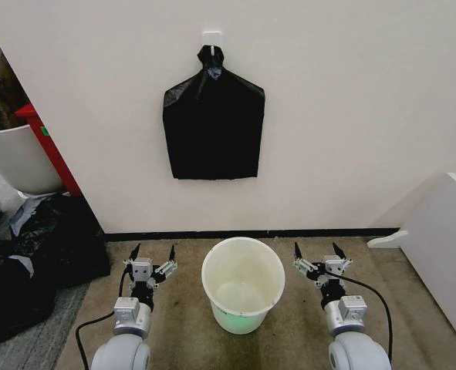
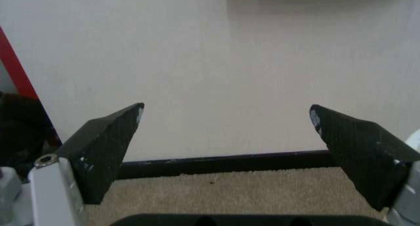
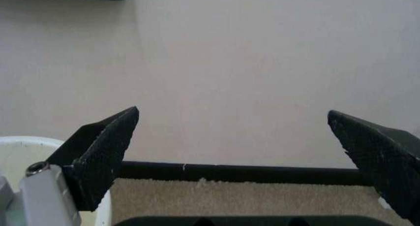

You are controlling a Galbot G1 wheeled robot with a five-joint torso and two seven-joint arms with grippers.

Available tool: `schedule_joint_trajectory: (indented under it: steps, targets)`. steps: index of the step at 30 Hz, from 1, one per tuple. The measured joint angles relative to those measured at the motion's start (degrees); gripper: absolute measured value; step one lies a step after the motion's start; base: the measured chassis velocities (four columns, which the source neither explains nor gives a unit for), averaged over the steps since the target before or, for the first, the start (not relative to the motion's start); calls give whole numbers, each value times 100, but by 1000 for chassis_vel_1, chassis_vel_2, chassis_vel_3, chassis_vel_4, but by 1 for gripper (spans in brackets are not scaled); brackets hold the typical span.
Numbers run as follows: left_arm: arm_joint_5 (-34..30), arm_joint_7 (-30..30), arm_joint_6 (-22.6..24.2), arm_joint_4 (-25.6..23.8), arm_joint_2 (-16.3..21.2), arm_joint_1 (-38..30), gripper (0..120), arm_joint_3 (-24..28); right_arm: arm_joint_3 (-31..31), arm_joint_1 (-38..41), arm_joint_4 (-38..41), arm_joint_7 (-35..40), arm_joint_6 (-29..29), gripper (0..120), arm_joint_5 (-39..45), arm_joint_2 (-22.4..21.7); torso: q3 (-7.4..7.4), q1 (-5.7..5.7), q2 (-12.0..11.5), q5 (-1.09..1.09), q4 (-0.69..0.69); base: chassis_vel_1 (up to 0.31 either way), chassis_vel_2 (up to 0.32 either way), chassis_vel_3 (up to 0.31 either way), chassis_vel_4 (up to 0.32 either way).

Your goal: Place the garbage bag over the trash bin.

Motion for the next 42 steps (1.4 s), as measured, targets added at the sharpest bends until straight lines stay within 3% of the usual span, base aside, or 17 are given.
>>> schedule_joint_trajectory:
  steps: [35, 42]
  targets:
    - [-15, 0, 2, -10, 6, 16, 100, -11, -1, -15, 26, 0, 0, 100, 0, 3, 0, 0, 0, 0, 0, 0, 0, 0, 0]
    - [-541, -71, 177, -684, 228, 477, 100, -393, -49, -537, 850, 0, 14, 100, 90, 142, 0, 0, 0, -1, 0, 0, 0, 0, 0]
